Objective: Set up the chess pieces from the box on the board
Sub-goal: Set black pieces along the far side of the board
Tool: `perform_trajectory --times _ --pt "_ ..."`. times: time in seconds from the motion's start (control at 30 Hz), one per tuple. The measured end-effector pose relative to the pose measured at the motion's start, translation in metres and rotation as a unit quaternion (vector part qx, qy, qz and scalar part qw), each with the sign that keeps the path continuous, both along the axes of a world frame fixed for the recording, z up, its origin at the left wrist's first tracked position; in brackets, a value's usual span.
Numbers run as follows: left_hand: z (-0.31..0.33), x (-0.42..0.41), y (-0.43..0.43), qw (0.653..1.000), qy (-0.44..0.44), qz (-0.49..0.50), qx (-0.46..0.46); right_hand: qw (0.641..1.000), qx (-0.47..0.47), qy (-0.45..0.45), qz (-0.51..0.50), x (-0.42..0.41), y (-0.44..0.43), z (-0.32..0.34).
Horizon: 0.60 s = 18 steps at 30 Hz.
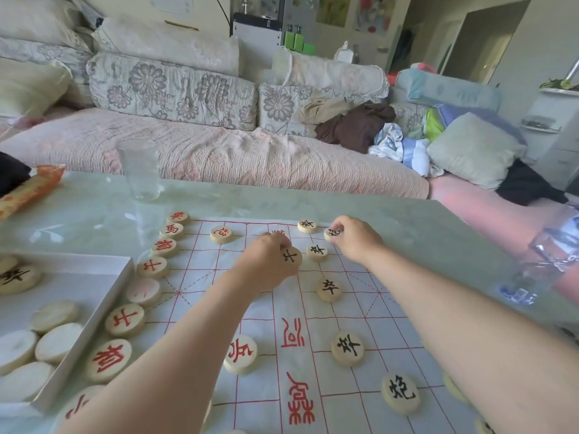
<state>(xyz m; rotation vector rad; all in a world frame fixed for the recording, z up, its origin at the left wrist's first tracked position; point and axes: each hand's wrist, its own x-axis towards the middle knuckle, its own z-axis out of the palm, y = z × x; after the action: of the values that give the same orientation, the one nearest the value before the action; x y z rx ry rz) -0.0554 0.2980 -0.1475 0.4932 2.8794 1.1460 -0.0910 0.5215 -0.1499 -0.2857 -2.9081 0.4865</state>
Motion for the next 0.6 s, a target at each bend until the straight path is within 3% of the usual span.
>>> perform_trajectory --times 0.17,0.33,0.43,0.6 --pt "-0.004 -0.002 0.002 1.000 0.003 -0.011 0.001 0.999 0.012 -0.034 -0.019 -0.005 -0.007 0.000" --pt "0.003 0.000 0.004 1.000 -0.003 -0.021 0.016 1.000 -0.015 0.003 -0.027 0.011 -0.020 0.003" --pt "0.010 0.004 0.007 0.999 0.012 -0.023 0.030 0.990 -0.140 0.022 0.005 0.027 -0.038 0.005" --pt "0.018 0.010 0.011 0.998 0.007 -0.024 0.059 0.922 -0.387 0.007 0.028 0.062 -0.064 0.010"
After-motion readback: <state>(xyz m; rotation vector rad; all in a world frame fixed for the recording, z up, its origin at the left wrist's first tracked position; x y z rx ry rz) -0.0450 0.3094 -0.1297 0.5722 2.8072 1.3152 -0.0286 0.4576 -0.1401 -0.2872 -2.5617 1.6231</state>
